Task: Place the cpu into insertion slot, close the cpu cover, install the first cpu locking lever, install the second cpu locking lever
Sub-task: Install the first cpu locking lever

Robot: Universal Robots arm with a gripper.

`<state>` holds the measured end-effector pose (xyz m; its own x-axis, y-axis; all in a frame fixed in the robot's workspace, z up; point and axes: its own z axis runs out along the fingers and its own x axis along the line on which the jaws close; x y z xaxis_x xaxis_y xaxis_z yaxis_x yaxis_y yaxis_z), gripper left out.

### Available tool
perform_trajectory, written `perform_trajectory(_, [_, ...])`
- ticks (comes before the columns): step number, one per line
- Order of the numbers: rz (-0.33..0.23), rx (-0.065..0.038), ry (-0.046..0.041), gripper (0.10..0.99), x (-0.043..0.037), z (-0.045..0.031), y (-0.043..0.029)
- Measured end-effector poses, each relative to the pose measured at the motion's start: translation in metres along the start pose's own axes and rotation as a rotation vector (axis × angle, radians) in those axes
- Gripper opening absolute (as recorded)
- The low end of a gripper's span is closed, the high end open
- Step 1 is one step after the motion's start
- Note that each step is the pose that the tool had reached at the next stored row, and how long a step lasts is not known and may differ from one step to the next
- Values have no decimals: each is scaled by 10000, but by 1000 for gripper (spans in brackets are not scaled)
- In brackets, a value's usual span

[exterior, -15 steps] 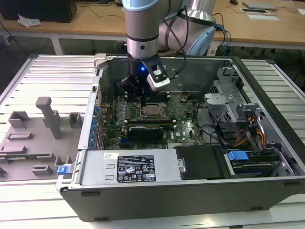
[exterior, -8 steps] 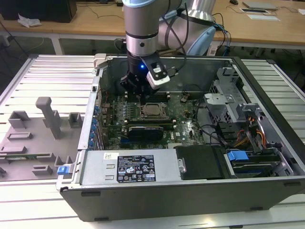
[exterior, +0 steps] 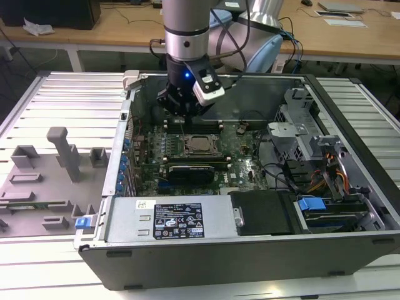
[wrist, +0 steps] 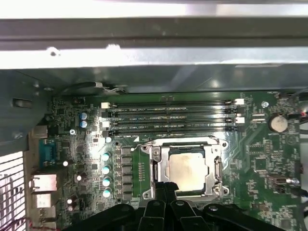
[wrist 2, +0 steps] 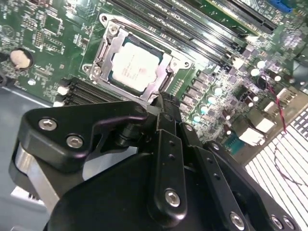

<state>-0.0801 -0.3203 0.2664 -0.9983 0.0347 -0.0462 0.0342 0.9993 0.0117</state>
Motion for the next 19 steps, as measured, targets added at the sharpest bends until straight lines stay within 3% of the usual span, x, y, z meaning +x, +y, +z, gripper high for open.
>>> perform_trajectory(3, [6,14,-9,106,-1,-25,1])
perform_trajectory(6, [7,15,-33,106,56,-28,-2])
perform_trajectory(8, [6,14,-58,106,172,-34,-5])
perform_trajectory(13, [11,-34,-83,106,320,-39,-11])
perform_trajectory(15, [21,-222,-80,106,353,-38,-11])
perform_trajectory(17, [35,-523,-69,106,371,-38,-12])
perform_trajectory(18, [48,-768,-61,106,383,-39,-13])
perform_trajectory(19, [56,-911,-55,106,388,-39,-13])
